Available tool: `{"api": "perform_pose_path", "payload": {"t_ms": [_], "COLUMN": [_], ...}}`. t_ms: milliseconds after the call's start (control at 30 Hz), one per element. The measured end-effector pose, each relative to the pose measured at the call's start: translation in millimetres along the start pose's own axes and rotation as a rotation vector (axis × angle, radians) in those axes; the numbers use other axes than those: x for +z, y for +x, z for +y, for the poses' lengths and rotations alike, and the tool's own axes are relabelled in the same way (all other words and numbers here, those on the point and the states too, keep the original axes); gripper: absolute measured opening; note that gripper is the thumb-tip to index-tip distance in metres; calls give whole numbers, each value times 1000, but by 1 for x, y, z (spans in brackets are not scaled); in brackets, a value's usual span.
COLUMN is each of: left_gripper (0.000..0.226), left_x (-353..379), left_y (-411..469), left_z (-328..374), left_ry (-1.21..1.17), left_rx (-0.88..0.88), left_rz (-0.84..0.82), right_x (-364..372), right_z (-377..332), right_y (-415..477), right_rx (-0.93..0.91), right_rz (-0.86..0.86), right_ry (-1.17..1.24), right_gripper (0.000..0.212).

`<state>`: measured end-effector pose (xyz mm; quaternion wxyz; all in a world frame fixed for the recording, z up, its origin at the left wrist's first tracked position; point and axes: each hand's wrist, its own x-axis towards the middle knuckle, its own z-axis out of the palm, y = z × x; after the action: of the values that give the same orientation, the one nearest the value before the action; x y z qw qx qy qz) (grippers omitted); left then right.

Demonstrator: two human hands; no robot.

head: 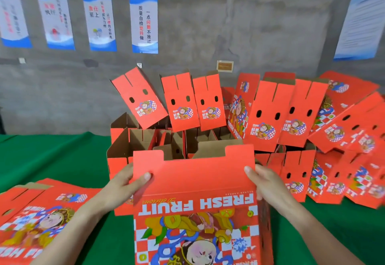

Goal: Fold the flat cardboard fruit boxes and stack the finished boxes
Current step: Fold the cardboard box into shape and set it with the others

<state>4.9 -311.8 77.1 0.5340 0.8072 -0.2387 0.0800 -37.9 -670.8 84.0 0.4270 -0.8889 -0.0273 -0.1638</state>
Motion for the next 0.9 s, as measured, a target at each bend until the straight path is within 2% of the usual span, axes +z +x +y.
{"api": "perform_pose_path", "payload": {"t_ms": [67,167,267,333,400,533,633,733,833,900], "left_gripper": [60,73,96,86,77,81,70,57,55,54], "left_x": [2,3,0,4,8,7,11,22,35,45], "left_y": [3,9,13,13,13,11,0,-13,-25,-31], "left_z": [8,18,25,29,32,32,28,20,6,-2], "left_ry": [160,339,435,517,633,806,730,641,624,620], "left_rx": [41,-33,-137,-188,-170,-56,23,9,-23,-42], "left_rz": [-44,-153,-325,-420,-421,-161,65,263,375,407], "right_x": [-5,-8,-9,-12,-15,-21,-20,-14,-1,8], "right_z": [0,3,1,-2,-1,11,18,25,28,27], "right_y": [-1,-2,-4,-5,-7,-20,-35,-45,-52,-55], "right_rx": [-8,-53,-57,-52,-59,-84,-100,-107,-52,-11], "right_rz": [43,41,82,131,161,105,28,-33,-29,61], "right_ry": [250,403,472,505,505,492,442,351,226,122], "right_gripper": [66,36,27,27,28,31,31,33,42,52]}}
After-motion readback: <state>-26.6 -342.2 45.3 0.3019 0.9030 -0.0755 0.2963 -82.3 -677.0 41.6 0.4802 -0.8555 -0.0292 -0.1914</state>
